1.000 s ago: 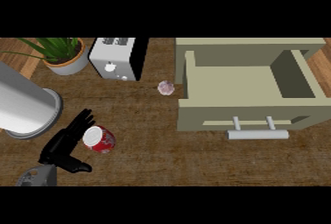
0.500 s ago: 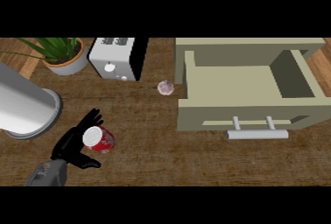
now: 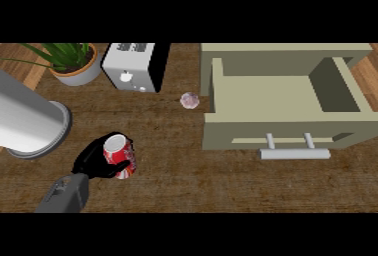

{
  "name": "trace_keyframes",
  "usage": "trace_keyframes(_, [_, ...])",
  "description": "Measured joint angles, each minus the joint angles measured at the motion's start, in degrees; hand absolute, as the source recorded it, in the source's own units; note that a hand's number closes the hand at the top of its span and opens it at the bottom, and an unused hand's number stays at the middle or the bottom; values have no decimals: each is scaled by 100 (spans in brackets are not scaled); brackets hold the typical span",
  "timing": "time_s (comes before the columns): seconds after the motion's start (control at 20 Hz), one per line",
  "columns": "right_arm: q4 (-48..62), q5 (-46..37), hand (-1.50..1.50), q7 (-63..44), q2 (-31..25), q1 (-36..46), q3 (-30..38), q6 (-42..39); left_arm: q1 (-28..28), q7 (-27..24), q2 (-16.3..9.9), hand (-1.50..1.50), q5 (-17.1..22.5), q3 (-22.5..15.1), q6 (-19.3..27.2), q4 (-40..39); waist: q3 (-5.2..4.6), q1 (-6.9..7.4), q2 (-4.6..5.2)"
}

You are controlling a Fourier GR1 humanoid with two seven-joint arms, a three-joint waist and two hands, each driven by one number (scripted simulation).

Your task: Pick up the can, place it into the drawer and close the drawer

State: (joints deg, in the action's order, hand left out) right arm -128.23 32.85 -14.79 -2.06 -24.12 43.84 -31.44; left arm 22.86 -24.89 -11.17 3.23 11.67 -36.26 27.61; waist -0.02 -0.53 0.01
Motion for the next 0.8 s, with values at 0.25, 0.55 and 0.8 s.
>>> trace_keyframes(0.25, [-47,-52,-150,-32,52,-1,-108,108,-37,94,126,150,115,-117,-272,292,2,14,-5])
trace_keyframes(0.55, [-105,-86,-150,26,140,-92,-88,67,-106,598,303,150,540,-136,-477,1121,5,39,-19])
trace_keyframes(0.8, [-150,-51,-150,1,165,-137,-29,95,-97,591,673,150,851,356,809,1569,9,79,-33])
